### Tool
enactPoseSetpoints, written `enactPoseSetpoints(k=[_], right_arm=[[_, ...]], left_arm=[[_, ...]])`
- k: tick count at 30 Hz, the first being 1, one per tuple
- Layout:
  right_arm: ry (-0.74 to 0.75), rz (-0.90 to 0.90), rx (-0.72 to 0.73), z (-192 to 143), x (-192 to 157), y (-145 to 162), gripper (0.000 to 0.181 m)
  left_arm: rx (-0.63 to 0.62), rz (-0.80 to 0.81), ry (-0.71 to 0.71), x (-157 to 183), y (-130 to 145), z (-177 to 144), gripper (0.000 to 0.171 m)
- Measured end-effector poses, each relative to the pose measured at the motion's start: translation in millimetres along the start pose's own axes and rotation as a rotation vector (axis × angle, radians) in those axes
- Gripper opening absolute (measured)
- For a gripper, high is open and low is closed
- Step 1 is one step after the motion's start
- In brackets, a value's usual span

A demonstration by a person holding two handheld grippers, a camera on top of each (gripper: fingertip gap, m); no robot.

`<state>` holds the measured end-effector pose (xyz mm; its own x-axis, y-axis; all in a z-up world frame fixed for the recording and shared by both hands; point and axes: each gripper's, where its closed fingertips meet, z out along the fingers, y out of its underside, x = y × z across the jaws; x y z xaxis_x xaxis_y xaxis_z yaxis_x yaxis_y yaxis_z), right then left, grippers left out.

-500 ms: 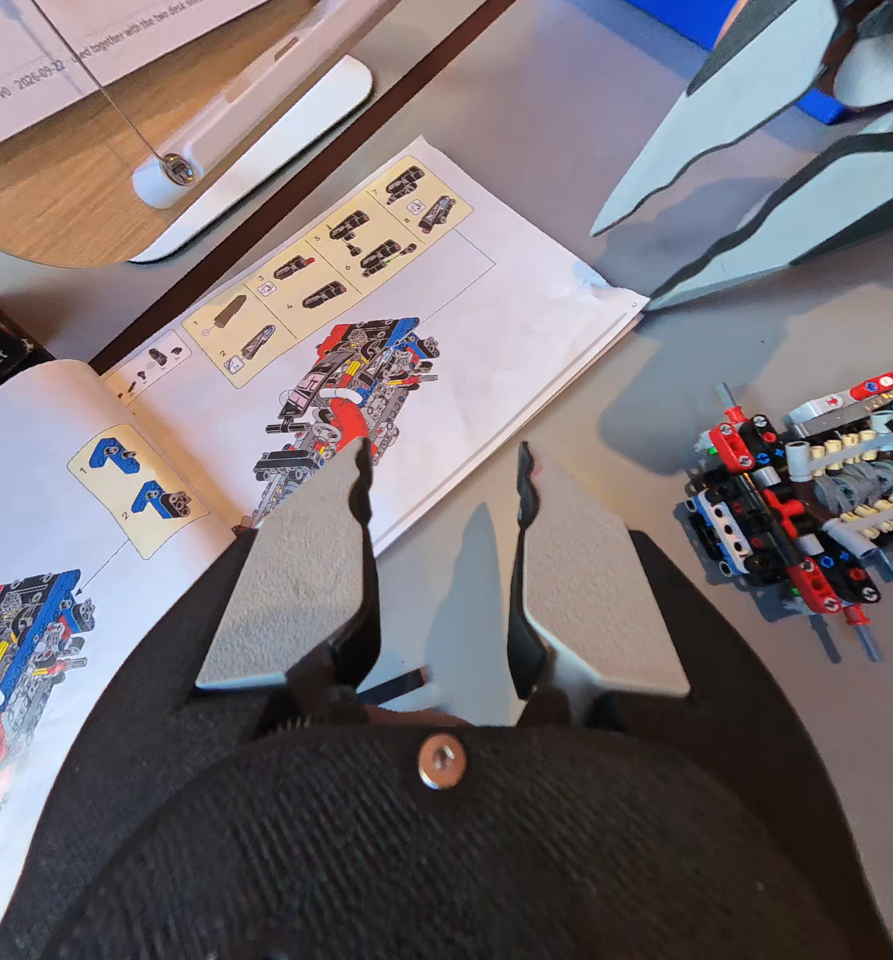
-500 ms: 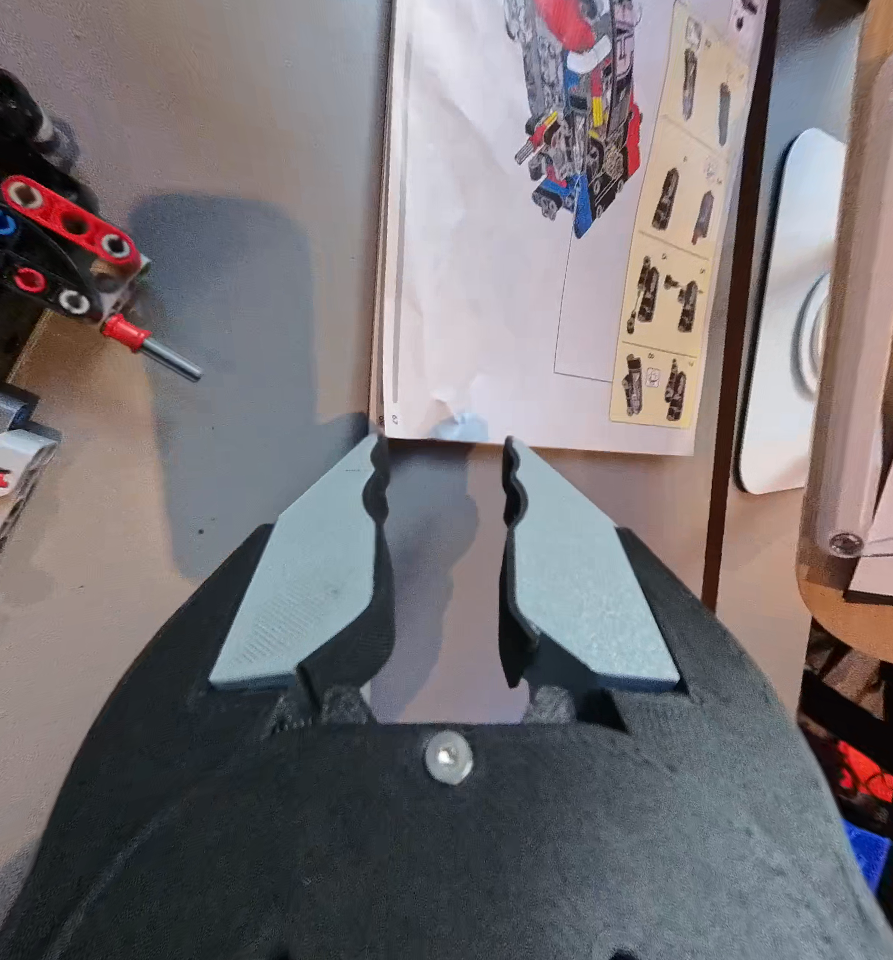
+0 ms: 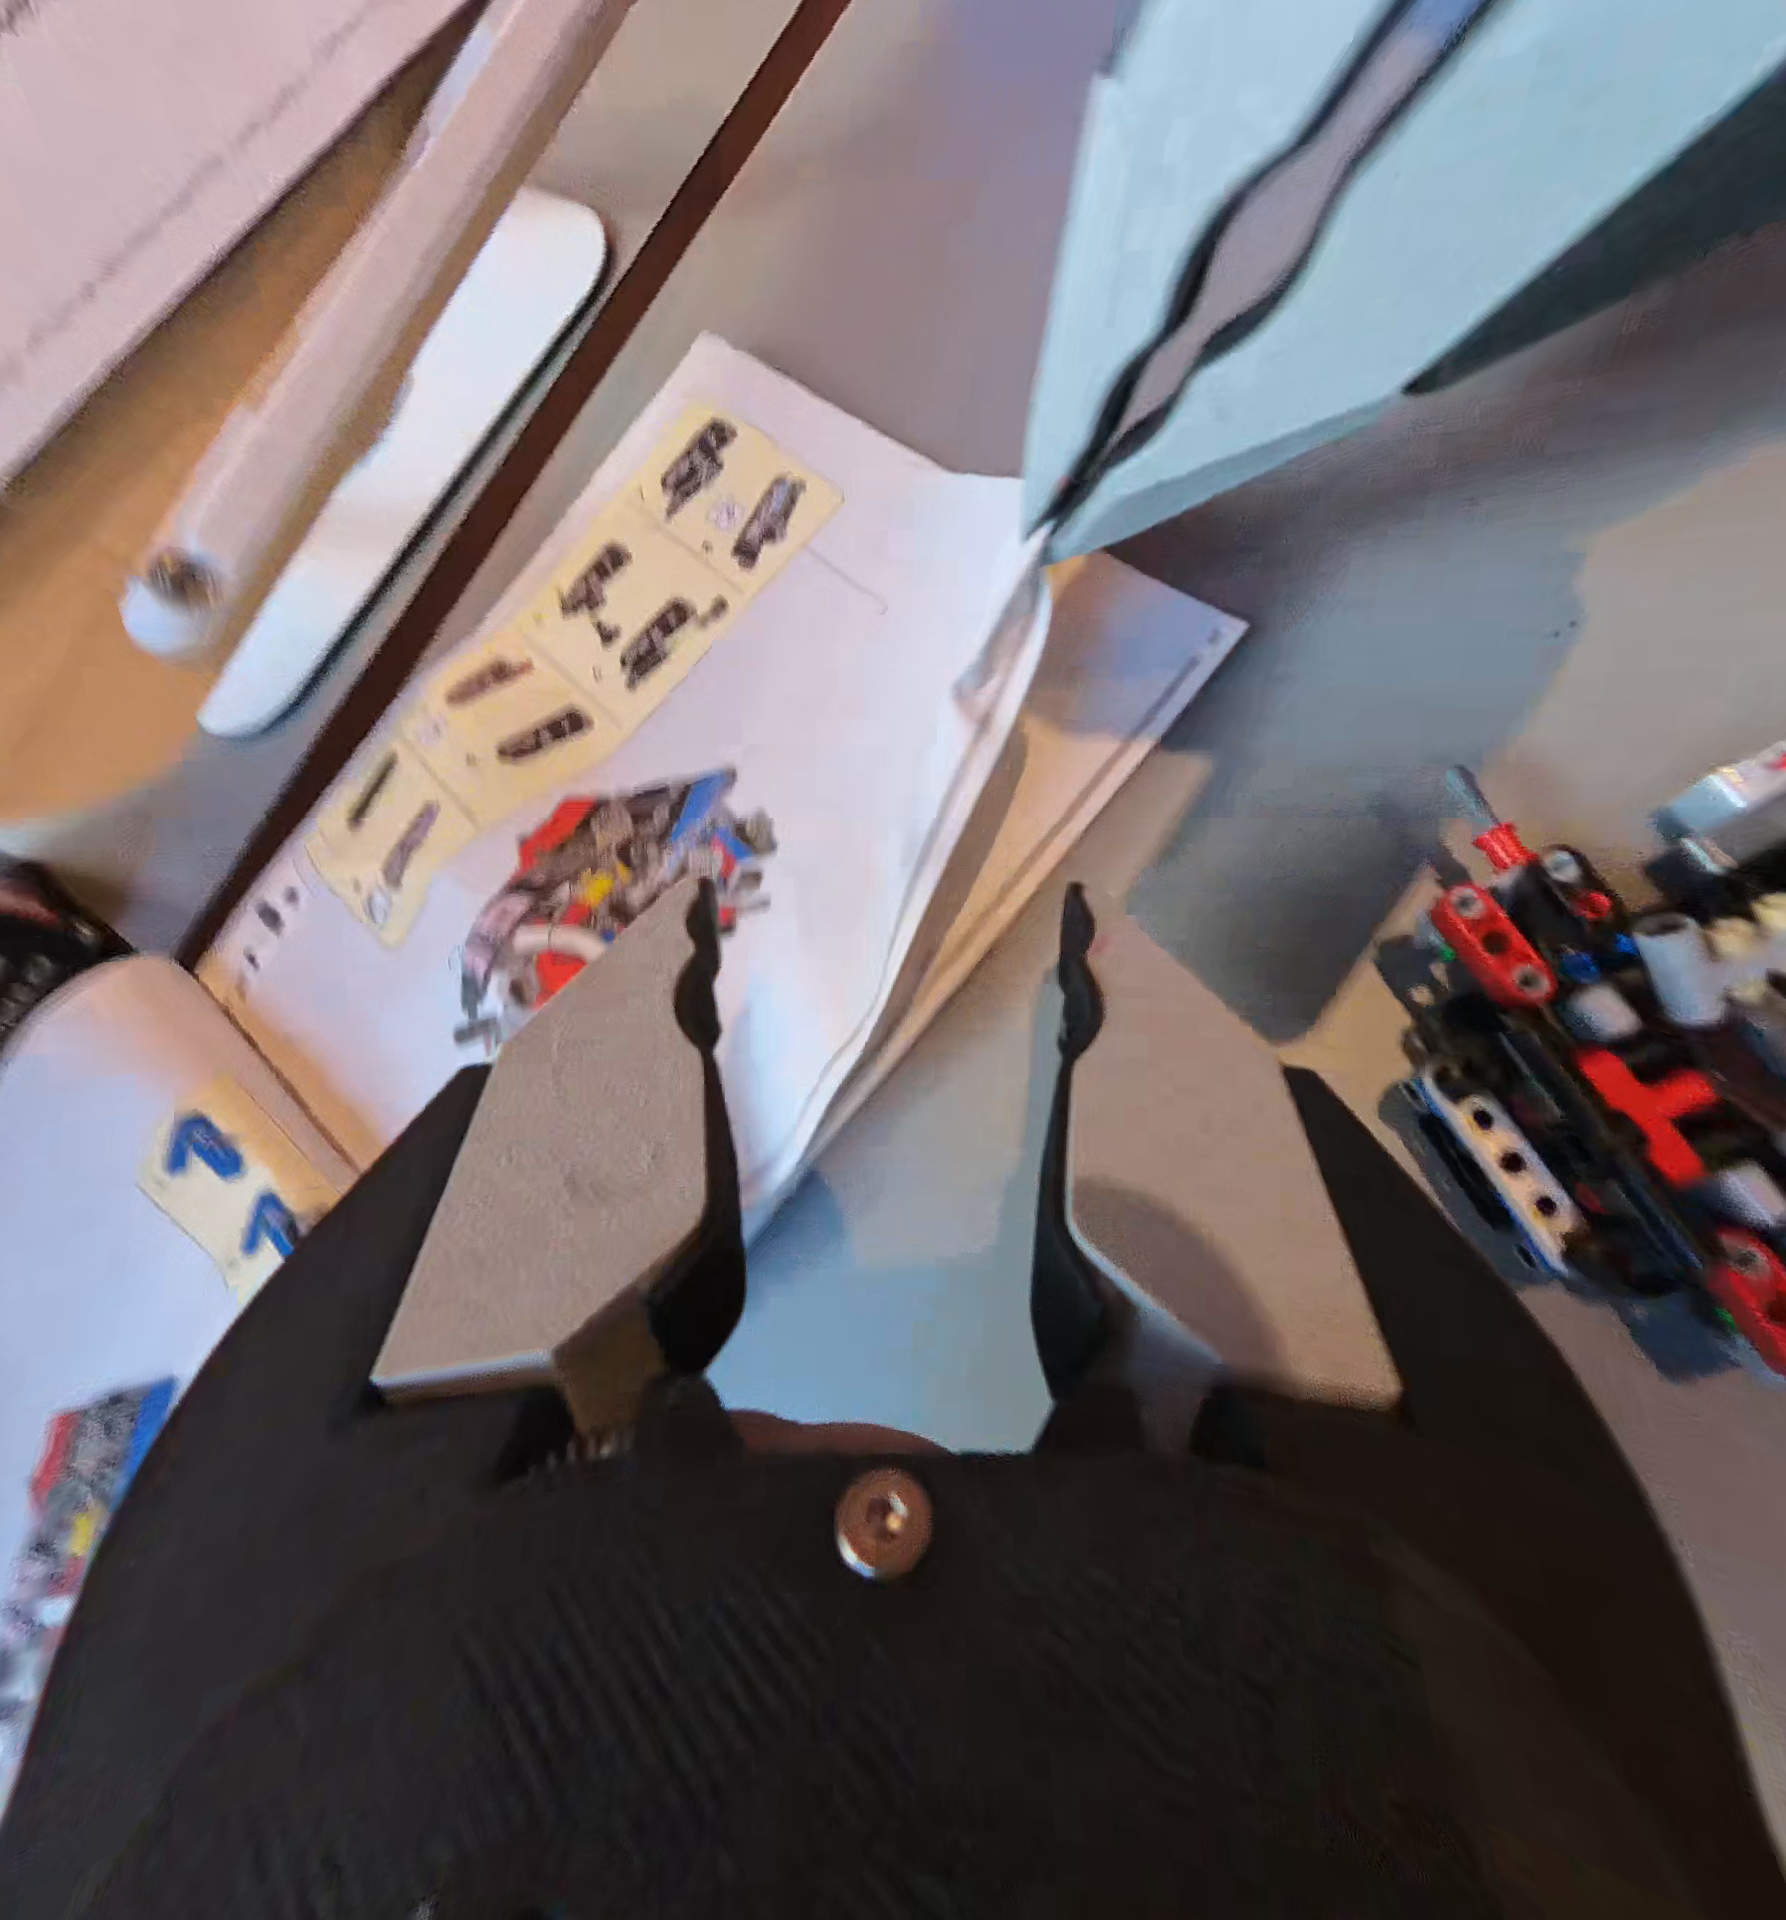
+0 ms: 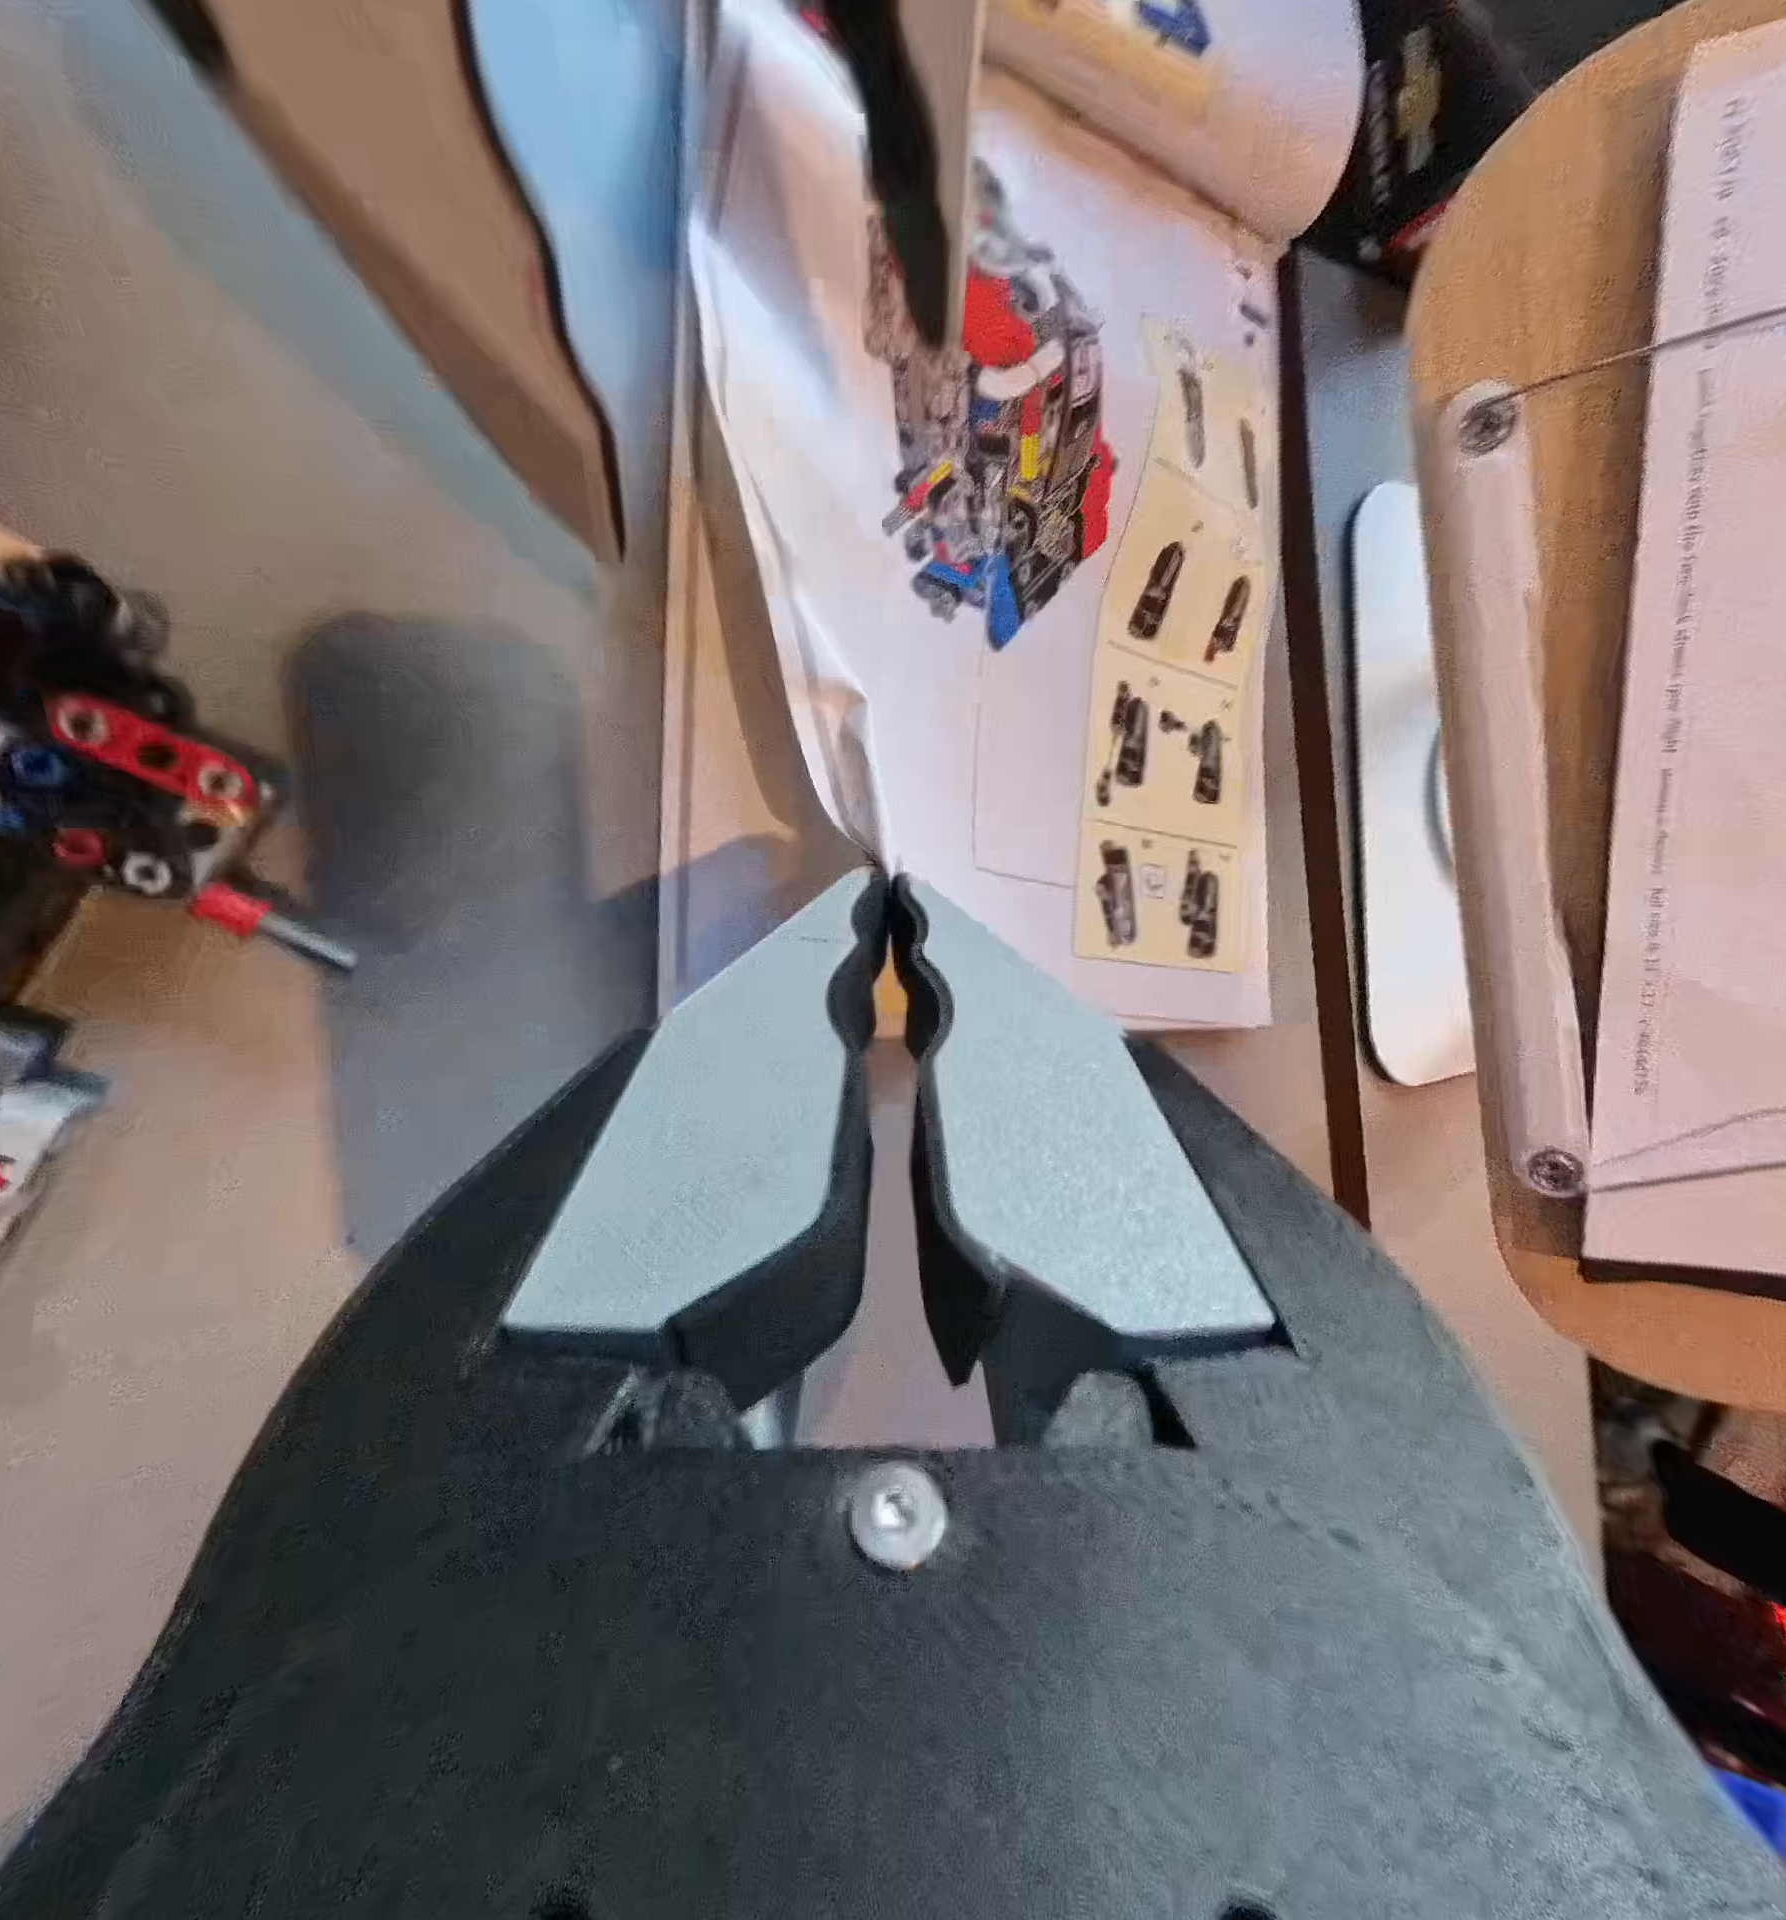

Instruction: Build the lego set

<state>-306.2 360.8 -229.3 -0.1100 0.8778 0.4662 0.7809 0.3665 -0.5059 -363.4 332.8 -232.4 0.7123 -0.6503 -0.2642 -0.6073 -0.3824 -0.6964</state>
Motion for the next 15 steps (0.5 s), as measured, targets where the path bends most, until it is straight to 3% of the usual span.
enactPoseSetpoints(k=[3, 4, 6, 7, 8, 9, 12, 15], right_arm=[[-0.020, 0.102, 0.136, -10.9, 13.8, -41.4, 0.000], [-0.018, 0.139, 0.189, -15.7, 19.8, -56.2, 0.000], [0.015, 0.235, 0.279, -28.4, 36.6, -79.5, 0.000], [0.046, 0.295, 0.316, -37.1, 47.2, -86.3, 0.011], [0.065, 0.366, 0.341, -45.5, 55.9, -88.5, 0.034], [0.048, 0.435, 0.357, -51.9, 58.8, -86.9, 0.039], [-0.089, 0.562, 0.347, -51.8, 43.0, -65.9, 0.030], [-0.105, 0.582, 0.223, -36.8, 25.3, -25.9, 0.034]], left_arm=[[0.000, 0.071, -0.078, -7.0, -12.6, 15.4, 0.028], [-0.011, 0.067, -0.098, -14.1, -12.2, 16.3, 0.000], [0.019, 0.017, -0.168, -37.2, -13.9, 5.1, 0.000], [0.059, -0.049, -0.202, -52.0, -14.2, -6.5, 0.000], [0.114, -0.139, -0.234, -68.5, -12.7, -21.6, 0.000], [0.167, -0.224, -0.288, -89.1, -6.5, -40.1, 0.000], [0.256, -0.447, -0.503, -153.5, 43.9, -101.2, 0.000], [0.218, -0.687, -0.609, -191.6, 117.7, -134.4, 0.000]])
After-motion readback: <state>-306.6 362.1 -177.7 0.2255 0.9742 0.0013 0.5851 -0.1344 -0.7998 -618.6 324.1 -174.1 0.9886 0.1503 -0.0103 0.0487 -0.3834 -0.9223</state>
